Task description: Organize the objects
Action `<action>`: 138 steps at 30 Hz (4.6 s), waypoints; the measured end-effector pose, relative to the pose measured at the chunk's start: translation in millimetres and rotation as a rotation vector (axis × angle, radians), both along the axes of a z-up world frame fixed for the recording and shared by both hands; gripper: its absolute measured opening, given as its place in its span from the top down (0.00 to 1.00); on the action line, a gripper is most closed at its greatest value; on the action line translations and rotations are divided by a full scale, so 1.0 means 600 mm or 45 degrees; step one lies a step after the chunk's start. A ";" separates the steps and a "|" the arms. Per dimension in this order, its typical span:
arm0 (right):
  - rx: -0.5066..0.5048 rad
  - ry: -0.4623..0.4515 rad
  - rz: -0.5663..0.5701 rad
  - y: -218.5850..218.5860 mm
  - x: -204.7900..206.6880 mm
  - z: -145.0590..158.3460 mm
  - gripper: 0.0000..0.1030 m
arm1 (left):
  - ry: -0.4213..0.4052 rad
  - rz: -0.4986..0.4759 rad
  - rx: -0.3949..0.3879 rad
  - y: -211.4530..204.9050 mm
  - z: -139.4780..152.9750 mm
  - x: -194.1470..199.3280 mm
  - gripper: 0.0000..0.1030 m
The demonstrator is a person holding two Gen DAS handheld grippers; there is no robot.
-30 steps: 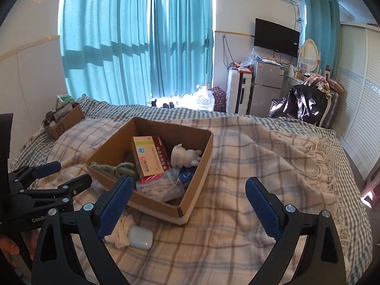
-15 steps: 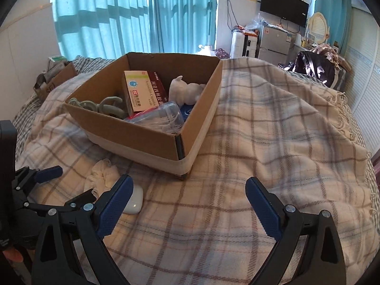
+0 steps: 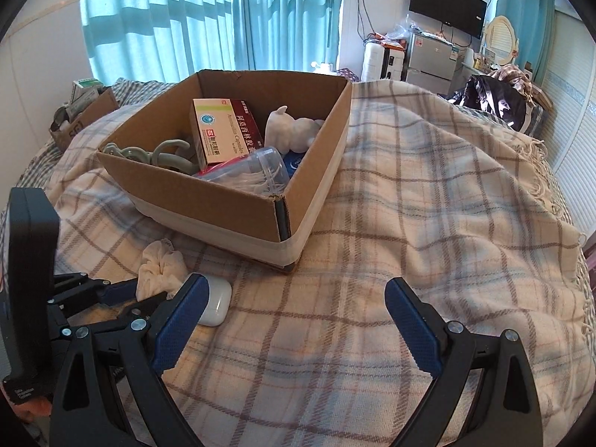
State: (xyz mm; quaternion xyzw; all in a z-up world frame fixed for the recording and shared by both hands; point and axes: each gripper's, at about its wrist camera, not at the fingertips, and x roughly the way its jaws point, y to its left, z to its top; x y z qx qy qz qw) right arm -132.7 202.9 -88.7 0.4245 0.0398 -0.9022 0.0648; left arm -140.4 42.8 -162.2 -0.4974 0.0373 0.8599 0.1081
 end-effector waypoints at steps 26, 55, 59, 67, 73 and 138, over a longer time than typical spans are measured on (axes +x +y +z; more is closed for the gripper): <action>0.086 -0.232 0.242 -0.146 -0.047 -0.103 0.17 | 0.117 0.279 0.006 -0.117 0.072 0.015 0.88; -0.030 -0.040 0.197 -0.085 0.062 -0.010 0.48 | 0.147 0.216 -0.054 -0.080 0.082 0.065 0.88; -0.060 -0.015 0.193 -0.082 0.078 0.002 0.48 | 0.149 0.218 -0.041 -0.079 0.092 0.079 0.88; -0.080 0.072 0.208 -0.074 0.096 0.052 0.49 | 0.169 0.198 0.040 -0.079 0.129 0.082 0.88; -0.057 0.180 0.208 -0.065 0.085 0.114 0.49 | 0.228 0.150 0.061 -0.073 0.181 0.065 0.88; -0.050 0.680 -0.073 0.013 0.141 0.351 0.00 | 0.923 0.132 0.131 -0.062 0.417 0.103 0.00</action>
